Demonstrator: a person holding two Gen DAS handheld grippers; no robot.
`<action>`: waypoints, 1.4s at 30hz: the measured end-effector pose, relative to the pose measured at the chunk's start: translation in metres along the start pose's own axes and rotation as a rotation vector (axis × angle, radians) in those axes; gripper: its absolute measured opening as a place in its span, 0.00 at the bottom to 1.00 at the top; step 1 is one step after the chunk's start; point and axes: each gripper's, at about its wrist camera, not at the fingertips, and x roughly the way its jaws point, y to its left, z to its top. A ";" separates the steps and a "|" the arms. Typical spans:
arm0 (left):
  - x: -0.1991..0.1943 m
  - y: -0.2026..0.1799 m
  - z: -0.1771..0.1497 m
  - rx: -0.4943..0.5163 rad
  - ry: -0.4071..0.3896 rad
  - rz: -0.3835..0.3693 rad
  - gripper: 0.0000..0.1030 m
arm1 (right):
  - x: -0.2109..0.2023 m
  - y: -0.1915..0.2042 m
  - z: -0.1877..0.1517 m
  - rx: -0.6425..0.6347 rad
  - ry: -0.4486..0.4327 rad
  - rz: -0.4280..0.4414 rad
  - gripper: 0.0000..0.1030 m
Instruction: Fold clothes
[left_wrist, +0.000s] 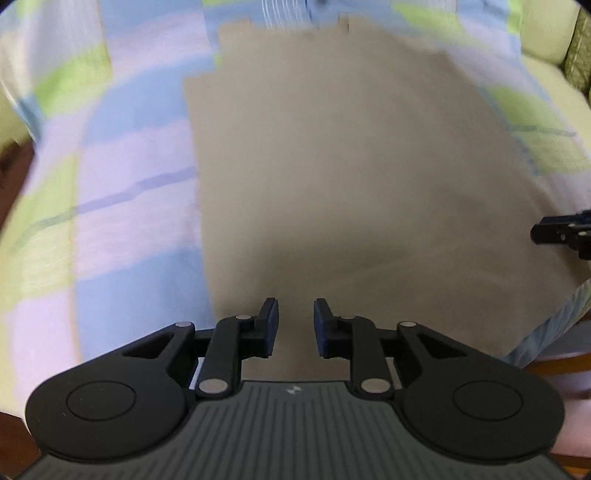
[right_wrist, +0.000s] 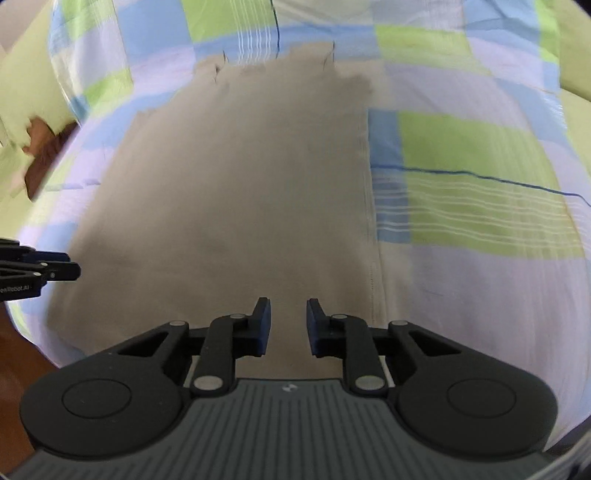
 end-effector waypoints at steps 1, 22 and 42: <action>-0.002 0.006 -0.003 -0.002 0.005 -0.012 0.29 | 0.002 -0.001 0.001 0.013 0.016 -0.035 0.08; -0.013 0.019 0.011 -0.237 0.121 -0.043 0.31 | -0.003 0.024 -0.014 0.005 -0.013 -0.106 0.10; -0.033 -0.038 -0.002 -0.199 0.049 0.080 0.48 | -0.030 0.050 -0.031 -0.130 -0.176 0.024 0.15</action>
